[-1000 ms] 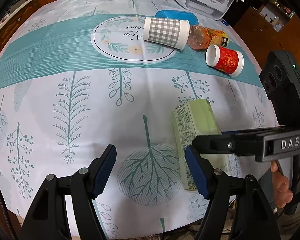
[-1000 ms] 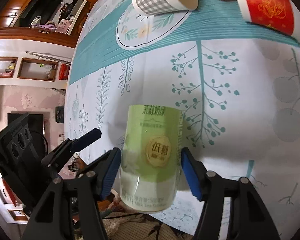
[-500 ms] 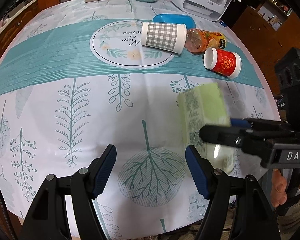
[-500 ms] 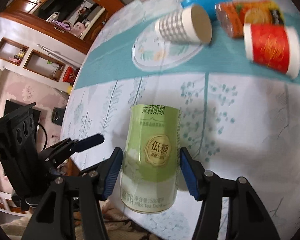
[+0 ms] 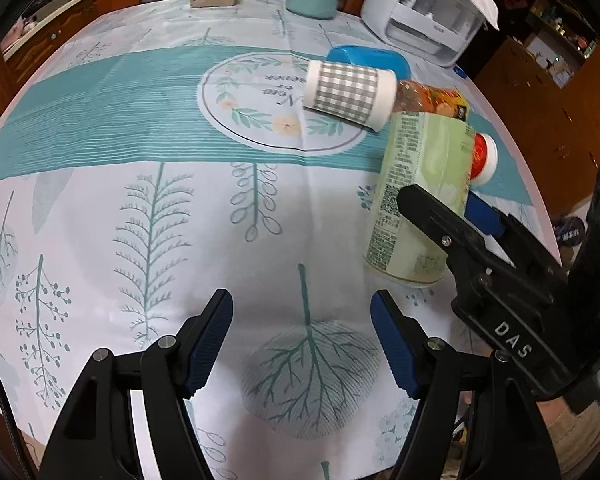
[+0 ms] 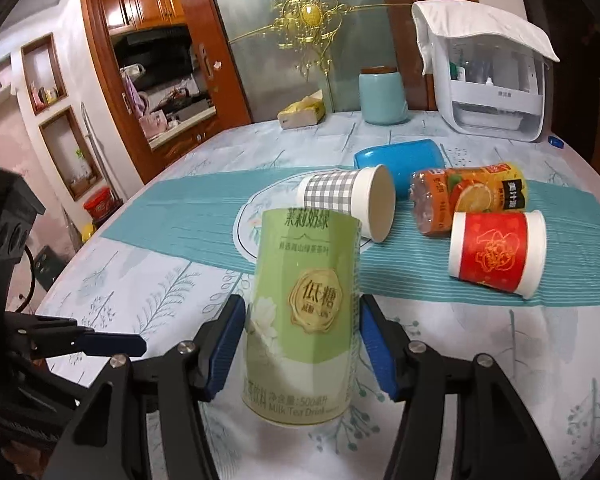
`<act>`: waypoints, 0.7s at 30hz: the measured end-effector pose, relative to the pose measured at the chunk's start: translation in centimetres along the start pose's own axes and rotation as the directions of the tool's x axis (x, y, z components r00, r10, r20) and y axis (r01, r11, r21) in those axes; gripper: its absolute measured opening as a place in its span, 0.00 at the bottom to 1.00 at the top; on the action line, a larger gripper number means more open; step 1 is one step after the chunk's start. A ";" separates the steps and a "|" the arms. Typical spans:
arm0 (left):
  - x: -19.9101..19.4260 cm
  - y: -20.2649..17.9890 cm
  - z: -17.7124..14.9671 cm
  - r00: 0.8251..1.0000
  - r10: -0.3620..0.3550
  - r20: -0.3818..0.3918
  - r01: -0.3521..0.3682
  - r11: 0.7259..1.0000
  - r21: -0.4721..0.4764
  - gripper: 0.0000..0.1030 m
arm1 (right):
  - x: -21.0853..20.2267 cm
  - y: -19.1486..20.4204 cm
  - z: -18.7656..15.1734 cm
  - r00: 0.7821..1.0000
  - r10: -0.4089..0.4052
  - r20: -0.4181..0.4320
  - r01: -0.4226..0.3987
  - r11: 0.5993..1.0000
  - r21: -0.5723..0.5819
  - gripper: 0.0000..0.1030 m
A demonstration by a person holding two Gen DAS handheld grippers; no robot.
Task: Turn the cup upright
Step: 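Grasp the green cup with the right tool while the left tool releases it, then lower the green cup upright onto the tablecloth with the right tool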
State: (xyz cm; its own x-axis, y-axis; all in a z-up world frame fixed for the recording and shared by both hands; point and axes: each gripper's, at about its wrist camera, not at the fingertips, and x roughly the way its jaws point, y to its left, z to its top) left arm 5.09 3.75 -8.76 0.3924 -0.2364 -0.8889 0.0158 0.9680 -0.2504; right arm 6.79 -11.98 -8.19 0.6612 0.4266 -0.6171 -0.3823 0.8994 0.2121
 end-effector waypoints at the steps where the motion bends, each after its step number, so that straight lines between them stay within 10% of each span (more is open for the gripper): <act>1: -0.1 0.2 0.0 1.000 0.000 0.007 0.000 1.000 -0.007 0.68 | 0.0 0.0 -0.1 1.000 0.002 0.012 -0.002 1.000 0.001 0.56; 21: -2.5 -1.9 0.6 0.995 -0.042 0.085 0.038 0.998 0.057 0.68 | -2.8 1.8 -2.3 0.999 -0.014 -0.038 0.011 0.997 -0.076 0.60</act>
State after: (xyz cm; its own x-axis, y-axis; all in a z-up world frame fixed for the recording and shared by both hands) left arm 4.66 2.51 -5.81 0.4685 -0.2692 -0.8415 0.0832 0.9617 -0.2613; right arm 2.77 -11.76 -7.86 0.6413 0.4101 -0.6485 -0.4228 0.8942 0.1475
